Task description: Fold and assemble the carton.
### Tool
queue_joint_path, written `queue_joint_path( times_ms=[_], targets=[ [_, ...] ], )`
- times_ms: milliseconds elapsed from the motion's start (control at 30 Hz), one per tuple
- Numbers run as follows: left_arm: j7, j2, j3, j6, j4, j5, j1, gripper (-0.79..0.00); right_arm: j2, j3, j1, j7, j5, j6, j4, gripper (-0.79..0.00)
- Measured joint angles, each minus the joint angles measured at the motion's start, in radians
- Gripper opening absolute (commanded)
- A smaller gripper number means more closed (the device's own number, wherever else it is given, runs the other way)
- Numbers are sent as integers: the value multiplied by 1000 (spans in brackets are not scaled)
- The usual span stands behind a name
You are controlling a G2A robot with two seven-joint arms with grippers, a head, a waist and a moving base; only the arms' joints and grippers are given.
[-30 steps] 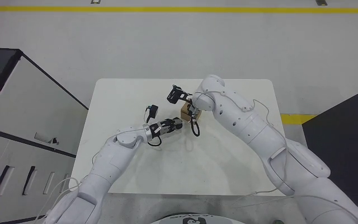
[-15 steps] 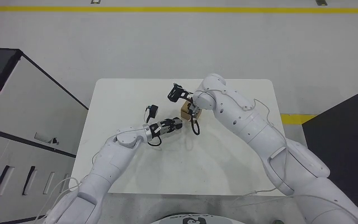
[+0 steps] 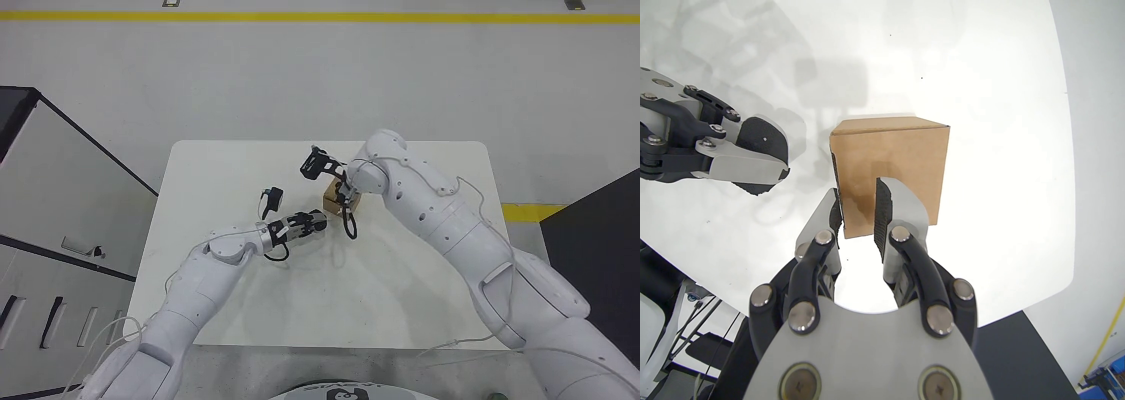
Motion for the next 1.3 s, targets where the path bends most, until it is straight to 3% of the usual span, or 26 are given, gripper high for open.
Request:
queue_joint_path(
  times_ms=[133,200,700,1300],
  targets=[
    [-1,0,1,1,-1,1,0,-785,6,20,-7,-9,9,-2,-15,-690],
    [0,0,1,0,-2,2,1,-785,8,31,-12,-15,17,-5,-21,-785],
    [3,1,-2,3,-7,5,5,-785,17,99,-21,-55,133,-34,17,-785],
    [3,2,-4,2,-6,4,6,-785,-18,53,24,-100,179,-62,161,-785]
  ],
)
